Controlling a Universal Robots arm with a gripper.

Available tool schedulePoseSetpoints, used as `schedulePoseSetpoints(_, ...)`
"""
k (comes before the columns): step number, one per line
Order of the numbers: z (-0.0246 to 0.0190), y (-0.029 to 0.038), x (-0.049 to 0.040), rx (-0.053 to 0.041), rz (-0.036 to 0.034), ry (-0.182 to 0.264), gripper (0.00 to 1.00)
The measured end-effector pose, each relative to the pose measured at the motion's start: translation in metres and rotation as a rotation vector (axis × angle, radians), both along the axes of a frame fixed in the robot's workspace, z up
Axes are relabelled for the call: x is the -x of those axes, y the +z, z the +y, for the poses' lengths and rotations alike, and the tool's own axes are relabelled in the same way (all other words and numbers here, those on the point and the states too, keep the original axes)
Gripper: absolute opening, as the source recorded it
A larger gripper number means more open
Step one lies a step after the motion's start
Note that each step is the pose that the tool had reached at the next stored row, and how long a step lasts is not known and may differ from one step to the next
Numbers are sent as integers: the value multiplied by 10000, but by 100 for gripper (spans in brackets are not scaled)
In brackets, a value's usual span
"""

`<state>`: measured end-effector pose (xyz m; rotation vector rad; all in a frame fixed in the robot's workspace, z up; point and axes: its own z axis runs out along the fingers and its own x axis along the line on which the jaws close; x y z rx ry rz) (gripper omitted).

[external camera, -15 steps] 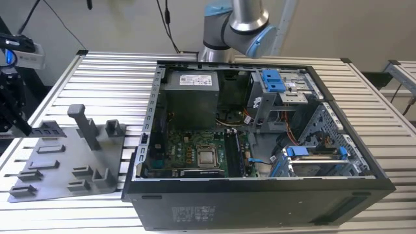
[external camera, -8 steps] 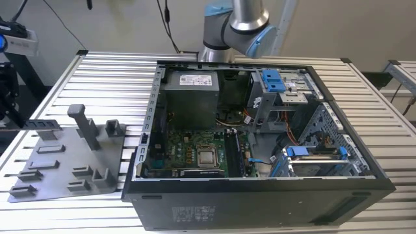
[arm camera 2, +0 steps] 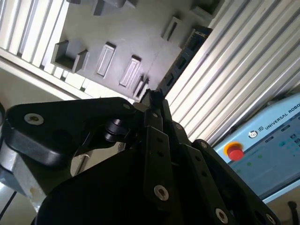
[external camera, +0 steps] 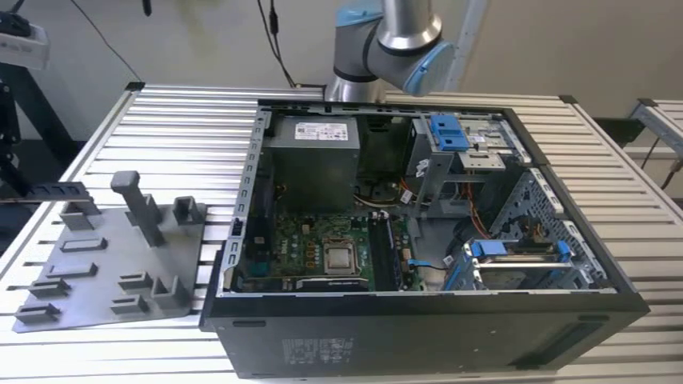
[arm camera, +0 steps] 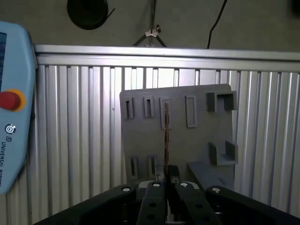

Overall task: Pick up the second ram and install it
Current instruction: 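Pick up the second ram and move it above second insertion slot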

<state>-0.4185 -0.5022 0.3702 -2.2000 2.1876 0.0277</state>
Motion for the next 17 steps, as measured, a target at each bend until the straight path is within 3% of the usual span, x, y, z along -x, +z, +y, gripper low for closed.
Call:
schedulePoseSetpoints(8,0,107,0,-1,-2,-42,14)
schedulePoseSetpoints(17,0,115,0,-4,-1,-68,14)
